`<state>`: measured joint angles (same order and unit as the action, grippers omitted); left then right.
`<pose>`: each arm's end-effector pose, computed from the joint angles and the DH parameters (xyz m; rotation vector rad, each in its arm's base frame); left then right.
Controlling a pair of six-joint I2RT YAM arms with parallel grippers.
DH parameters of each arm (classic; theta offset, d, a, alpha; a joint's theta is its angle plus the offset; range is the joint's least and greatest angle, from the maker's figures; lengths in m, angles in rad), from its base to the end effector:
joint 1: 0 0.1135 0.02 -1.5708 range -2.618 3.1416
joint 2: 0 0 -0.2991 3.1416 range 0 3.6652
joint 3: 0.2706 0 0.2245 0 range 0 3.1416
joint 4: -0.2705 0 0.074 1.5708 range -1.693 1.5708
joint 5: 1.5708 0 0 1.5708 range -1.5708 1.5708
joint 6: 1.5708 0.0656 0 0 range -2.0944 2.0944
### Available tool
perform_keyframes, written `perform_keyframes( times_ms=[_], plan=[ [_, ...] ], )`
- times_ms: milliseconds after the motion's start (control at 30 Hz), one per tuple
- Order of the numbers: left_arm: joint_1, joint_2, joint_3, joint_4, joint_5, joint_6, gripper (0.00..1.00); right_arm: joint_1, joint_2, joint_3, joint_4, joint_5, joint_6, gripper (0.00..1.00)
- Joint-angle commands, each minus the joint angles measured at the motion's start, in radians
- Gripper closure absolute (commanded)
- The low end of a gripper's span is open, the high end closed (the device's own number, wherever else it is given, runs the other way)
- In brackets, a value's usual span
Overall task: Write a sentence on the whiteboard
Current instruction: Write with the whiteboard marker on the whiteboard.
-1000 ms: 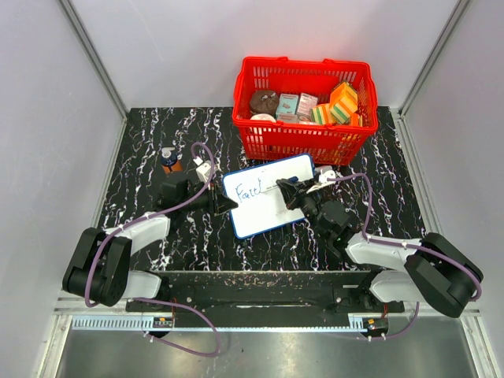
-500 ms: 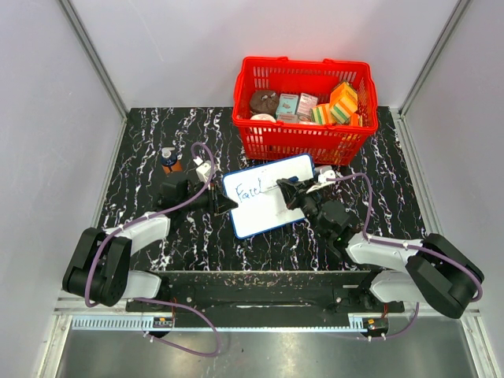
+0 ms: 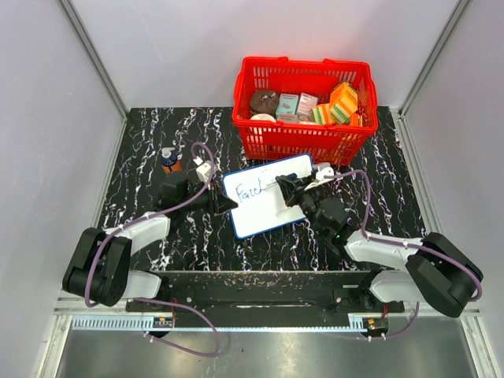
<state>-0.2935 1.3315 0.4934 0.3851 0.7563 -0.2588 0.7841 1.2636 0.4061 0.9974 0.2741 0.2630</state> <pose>0.2242 -0.1148 0.2301 0.5326 1.9947 -1.1075 0.1912 0.1656 0.2934 -0.1513 1.4620 0.6618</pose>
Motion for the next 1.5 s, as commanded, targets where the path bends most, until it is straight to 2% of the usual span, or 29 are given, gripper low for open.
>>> perform_keyframes(
  times_ms=[0,833,1467],
  plan=[
    [0.005,-0.002,0.011,-0.005,-0.106,0.142,1.00,-0.013,0.014,0.043,0.009,0.046,-0.034,1.00],
    [0.004,-0.005,0.010,-0.005,-0.107,0.142,1.00,-0.022,-0.020,0.008,-0.020,0.093,-0.027,1.00],
    [0.005,-0.005,0.011,-0.005,-0.109,0.142,1.00,-0.022,-0.032,-0.070,-0.013,0.062,0.028,1.00]
  ],
)
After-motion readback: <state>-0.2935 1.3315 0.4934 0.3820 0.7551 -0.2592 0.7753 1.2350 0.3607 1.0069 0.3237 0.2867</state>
